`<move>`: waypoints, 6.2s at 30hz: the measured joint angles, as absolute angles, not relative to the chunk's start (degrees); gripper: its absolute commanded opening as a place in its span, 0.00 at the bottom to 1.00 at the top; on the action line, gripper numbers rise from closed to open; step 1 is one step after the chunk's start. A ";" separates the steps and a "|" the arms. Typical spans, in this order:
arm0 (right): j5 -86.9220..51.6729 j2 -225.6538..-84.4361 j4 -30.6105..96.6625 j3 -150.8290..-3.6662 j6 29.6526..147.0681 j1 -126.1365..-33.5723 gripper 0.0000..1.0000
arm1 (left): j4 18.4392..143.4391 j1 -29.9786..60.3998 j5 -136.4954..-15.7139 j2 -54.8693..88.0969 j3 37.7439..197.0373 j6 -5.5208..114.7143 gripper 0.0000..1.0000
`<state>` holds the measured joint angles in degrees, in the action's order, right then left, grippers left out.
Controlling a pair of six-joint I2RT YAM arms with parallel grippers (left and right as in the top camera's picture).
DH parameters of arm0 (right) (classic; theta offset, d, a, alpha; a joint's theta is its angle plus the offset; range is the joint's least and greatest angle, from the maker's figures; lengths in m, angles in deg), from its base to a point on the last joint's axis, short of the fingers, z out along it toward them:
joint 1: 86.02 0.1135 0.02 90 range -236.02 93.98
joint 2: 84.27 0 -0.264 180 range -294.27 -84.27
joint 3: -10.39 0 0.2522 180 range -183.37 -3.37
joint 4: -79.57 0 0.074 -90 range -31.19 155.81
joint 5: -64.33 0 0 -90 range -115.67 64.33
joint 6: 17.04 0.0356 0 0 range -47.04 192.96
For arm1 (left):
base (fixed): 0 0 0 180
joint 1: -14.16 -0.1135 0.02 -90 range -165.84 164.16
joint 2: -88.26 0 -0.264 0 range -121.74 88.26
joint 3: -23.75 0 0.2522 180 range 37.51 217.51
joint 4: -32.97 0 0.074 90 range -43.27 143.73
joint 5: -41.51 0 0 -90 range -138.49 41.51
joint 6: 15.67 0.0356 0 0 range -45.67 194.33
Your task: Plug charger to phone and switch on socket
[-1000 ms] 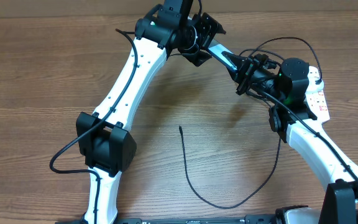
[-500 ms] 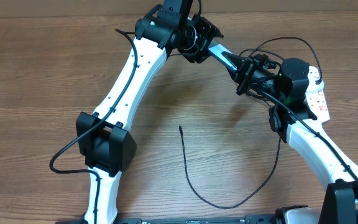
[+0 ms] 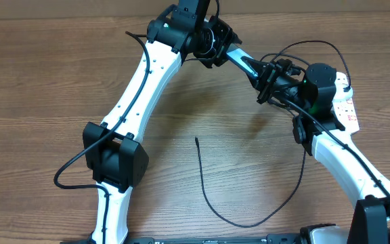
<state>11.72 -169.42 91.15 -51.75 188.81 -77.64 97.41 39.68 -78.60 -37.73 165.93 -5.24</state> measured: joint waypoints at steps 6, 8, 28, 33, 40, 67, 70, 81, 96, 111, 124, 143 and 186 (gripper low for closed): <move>11.54 -169.44 91.13 -51.75 188.81 -77.53 0.04 | 97.54 39.68 -78.57 -37.73 165.93 -5.24 0.26; 11.54 -169.44 91.15 -51.75 188.84 -77.50 0.04 | 97.76 39.68 -78.44 -37.73 165.93 -5.26 0.25; 11.63 -169.77 91.92 -51.75 188.84 -77.40 0.04 | 97.95 39.68 -78.14 -37.73 165.93 -5.24 0.25; 11.89 -169.96 92.01 -51.75 188.81 -77.40 0.04 | 98.61 39.68 -77.70 -37.73 165.93 -5.24 0.24; 12.00 -170.05 92.05 -51.75 188.84 -77.40 0.04 | 99.03 39.68 -77.15 -37.73 165.93 -5.21 0.18; 11.48 -170.05 92.44 -51.75 188.86 -77.46 0.09 | 98.52 39.68 -77.35 -37.73 165.93 -4.82 0.04; 11.54 -170.05 92.44 -51.75 188.86 -77.44 0.09 | 98.74 39.68 -77.33 -37.73 165.93 -5.15 0.04; 11.94 -170.05 92.71 -51.75 188.86 -77.40 0.22 | 99.05 39.68 -77.15 -37.73 165.93 -5.35 0.04; 13.60 -170.05 93.65 -51.75 188.81 -77.05 0.63 | 99.48 39.70 -76.30 -37.73 165.93 -5.41 0.04; 13.93 -170.05 93.58 -51.75 187.74 -77.22 1.00 | 101.12 36.29 -76.52 -37.73 165.93 -0.43 0.04; 13.86 -170.05 82.89 -51.82 173.86 -79.58 1.00 | 106.72 21.76 -89.33 -37.73 165.93 20.03 0.04; 23.26 -170.05 63.66 -51.95 116.03 -78.86 0.99 | 122.59 17.54 -100.72 -37.73 165.93 72.68 0.04; -30.40 -184.80 26.15 -69.04 96.93 -42.88 0.97 | 120.90 17.54 -100.82 -37.73 165.93 85.05 0.04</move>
